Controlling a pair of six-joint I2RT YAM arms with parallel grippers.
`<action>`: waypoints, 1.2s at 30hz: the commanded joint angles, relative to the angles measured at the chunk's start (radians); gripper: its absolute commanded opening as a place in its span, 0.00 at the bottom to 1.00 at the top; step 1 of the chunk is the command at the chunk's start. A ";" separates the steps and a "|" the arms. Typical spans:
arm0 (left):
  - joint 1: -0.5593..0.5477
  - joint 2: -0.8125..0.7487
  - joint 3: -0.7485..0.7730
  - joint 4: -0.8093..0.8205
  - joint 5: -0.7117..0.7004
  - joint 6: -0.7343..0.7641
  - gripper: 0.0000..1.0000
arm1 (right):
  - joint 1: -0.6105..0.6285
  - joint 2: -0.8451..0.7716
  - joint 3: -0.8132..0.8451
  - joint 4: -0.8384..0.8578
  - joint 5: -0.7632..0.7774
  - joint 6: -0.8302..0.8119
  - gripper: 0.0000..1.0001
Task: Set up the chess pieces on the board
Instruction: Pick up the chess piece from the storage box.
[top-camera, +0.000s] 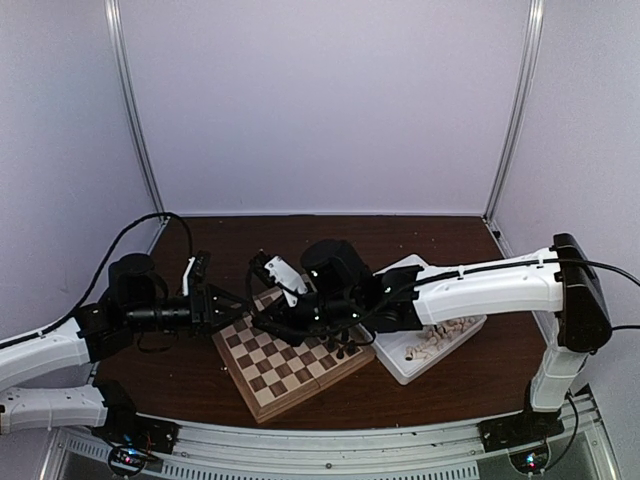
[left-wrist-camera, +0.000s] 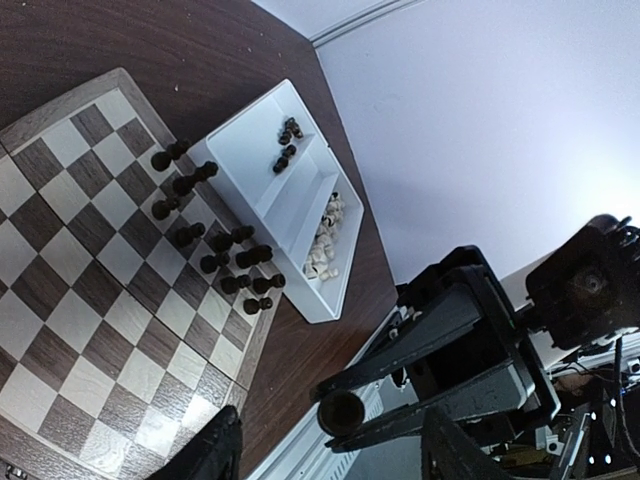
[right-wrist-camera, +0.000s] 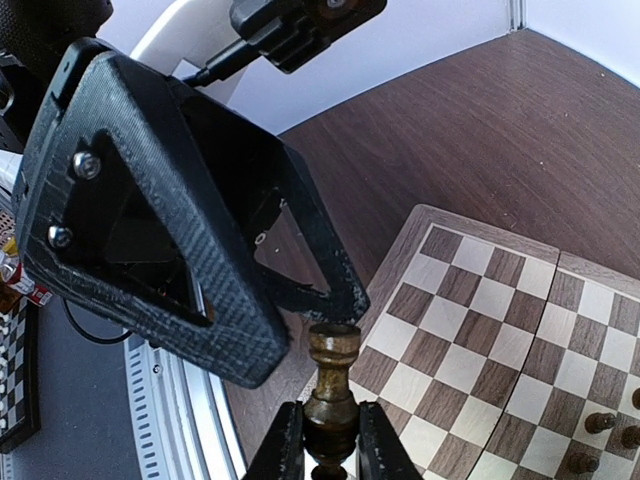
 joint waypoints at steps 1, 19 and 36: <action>0.001 0.019 -0.007 0.061 0.031 -0.018 0.59 | 0.008 0.022 0.052 -0.015 -0.001 -0.020 0.15; 0.001 0.041 -0.016 0.072 0.048 -0.032 0.33 | 0.020 0.057 0.090 -0.039 -0.020 -0.036 0.15; 0.002 0.044 -0.022 0.061 0.040 -0.037 0.12 | 0.027 0.074 0.111 -0.070 -0.016 -0.056 0.18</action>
